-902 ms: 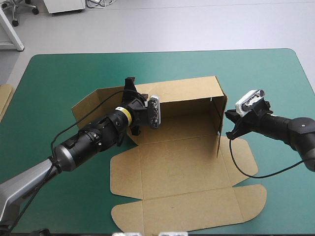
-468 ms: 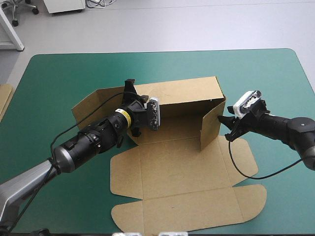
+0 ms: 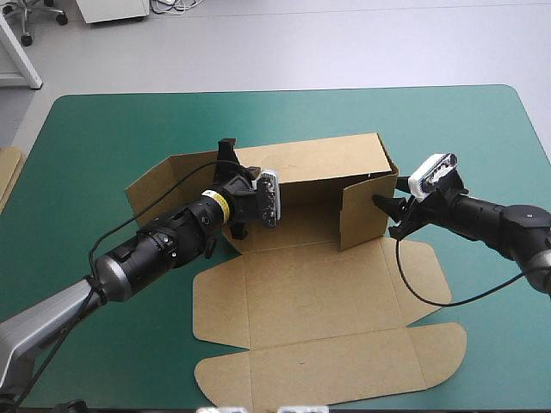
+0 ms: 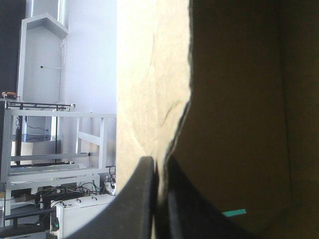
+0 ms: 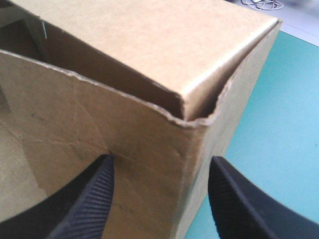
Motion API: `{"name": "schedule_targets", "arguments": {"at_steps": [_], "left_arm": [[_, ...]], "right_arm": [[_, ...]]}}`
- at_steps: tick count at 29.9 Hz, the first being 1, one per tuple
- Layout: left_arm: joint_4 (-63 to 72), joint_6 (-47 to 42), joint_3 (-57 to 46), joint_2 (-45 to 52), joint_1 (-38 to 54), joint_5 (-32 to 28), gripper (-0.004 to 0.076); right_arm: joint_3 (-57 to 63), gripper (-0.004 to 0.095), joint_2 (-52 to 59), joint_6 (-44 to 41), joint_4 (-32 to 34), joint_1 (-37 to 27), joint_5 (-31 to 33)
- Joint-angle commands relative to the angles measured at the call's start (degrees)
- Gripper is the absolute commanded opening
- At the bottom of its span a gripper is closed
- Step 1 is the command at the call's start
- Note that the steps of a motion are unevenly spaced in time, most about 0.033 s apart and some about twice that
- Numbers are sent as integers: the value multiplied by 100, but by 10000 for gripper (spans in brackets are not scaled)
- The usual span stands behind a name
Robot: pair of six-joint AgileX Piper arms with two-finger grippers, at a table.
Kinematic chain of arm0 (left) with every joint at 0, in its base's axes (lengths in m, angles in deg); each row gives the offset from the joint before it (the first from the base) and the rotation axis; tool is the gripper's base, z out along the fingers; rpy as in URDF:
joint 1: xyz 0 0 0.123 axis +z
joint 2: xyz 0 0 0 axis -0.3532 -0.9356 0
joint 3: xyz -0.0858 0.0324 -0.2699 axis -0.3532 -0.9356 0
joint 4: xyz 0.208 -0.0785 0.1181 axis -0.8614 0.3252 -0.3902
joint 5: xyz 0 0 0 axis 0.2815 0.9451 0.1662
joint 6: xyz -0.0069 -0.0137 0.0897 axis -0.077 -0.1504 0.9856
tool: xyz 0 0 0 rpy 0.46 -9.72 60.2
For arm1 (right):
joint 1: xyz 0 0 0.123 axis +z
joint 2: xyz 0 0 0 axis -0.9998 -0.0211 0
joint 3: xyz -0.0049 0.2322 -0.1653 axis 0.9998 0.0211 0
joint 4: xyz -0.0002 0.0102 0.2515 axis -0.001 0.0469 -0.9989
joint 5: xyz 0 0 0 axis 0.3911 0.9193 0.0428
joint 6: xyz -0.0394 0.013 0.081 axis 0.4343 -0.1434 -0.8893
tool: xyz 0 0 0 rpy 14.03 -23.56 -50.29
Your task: Fold the box
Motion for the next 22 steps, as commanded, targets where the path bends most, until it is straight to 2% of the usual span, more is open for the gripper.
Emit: {"name": "schedule_targets", "arguments": {"at_steps": [1,3,10,14,18,22], "left_arm": [[398,-165,39,31,-103,-479,-10],[412,-165,39,31,-103,-479,-10],[394,-165,39,31,-103,-479,-10],[394,-165,39,31,-103,-479,-10],[394,-165,39,31,-103,-479,-10],[394,-165,39,31,-103,-571,-10]], "right_arm": [[-134,550,-3,171,-498,124,37],[-134,547,-35,171,-498,266,-162],[-134,473,-35,121,-830,927,-1446],[-134,416,-35,21,-839,1157,-1851],[-134,318,-35,-5,-898,1290,-1959],[-134,148,-35,-5,-910,1342,-1980]]}}
